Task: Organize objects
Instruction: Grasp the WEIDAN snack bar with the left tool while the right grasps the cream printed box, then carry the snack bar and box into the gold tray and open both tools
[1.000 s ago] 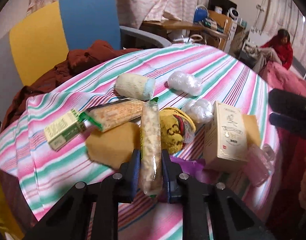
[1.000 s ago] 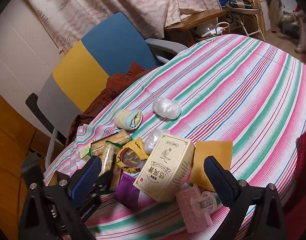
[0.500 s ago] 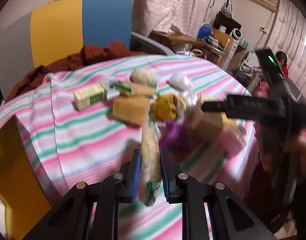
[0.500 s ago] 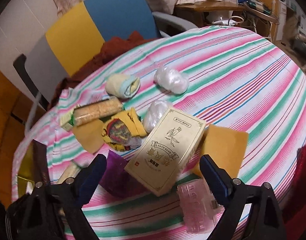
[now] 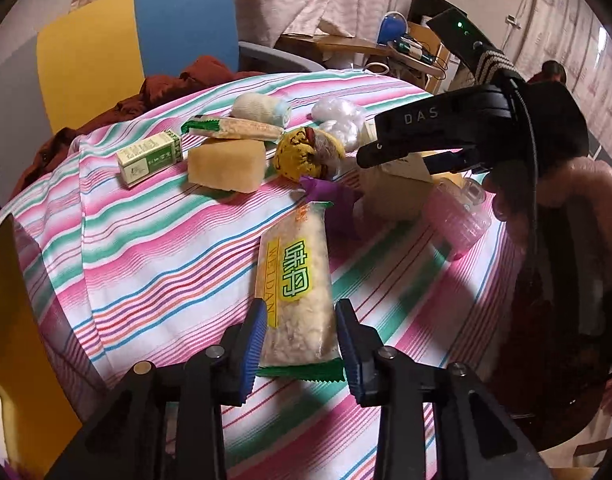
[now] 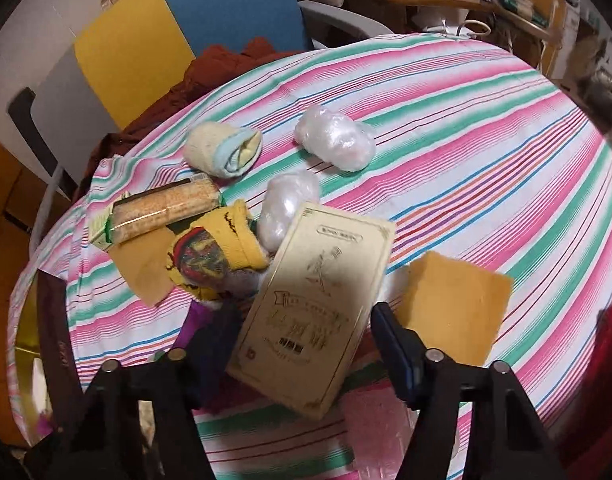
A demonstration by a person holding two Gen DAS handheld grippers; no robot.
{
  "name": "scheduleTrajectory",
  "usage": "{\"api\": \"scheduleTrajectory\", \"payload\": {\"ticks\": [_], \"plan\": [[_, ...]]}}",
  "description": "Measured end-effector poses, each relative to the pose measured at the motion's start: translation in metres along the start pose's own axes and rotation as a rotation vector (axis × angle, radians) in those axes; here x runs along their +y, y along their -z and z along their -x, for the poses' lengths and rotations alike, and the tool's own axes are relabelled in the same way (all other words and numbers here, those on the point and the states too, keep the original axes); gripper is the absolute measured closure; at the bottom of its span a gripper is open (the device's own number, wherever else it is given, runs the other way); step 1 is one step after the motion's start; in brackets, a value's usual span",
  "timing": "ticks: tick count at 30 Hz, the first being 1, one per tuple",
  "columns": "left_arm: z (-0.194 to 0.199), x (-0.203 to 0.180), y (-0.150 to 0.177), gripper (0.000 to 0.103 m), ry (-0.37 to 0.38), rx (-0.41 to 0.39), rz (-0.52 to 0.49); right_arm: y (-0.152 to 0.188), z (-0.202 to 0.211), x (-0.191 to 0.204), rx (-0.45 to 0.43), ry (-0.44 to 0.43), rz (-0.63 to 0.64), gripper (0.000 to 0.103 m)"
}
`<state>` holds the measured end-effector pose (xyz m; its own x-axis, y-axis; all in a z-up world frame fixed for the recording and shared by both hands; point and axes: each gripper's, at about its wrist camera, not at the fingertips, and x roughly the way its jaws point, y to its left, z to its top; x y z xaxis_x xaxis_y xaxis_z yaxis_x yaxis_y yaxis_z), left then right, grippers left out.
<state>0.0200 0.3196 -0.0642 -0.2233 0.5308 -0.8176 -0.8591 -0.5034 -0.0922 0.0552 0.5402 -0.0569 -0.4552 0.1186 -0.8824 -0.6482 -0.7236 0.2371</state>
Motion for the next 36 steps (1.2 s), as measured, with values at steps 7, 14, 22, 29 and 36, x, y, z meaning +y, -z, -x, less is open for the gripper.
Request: {"api": "scheduleTrajectory", "payload": {"ticks": [7,14,22,29,36], "plan": [[0.006,0.008,0.004,0.073,0.036,-0.016,0.043,0.009,0.016,-0.009,-0.035,-0.102,-0.066,0.045],[0.004,0.008,0.005,0.057,0.061,0.017,0.078,0.006,0.001,0.008,0.011,-0.033,0.003,0.042],[0.004,0.010,0.000,0.035,0.042,0.018,0.071,0.003,-0.009,0.013,0.032,0.015,0.029,0.041],[-0.026,-0.005,-0.009,0.036,0.002,0.096,-0.008,0.004,-0.007,0.009,0.032,0.016,0.033,0.042],[-0.019,0.001,0.004,0.056,-0.003,0.071,0.032,0.001,0.012,0.003,-0.058,-0.043,0.006,0.050]]}}
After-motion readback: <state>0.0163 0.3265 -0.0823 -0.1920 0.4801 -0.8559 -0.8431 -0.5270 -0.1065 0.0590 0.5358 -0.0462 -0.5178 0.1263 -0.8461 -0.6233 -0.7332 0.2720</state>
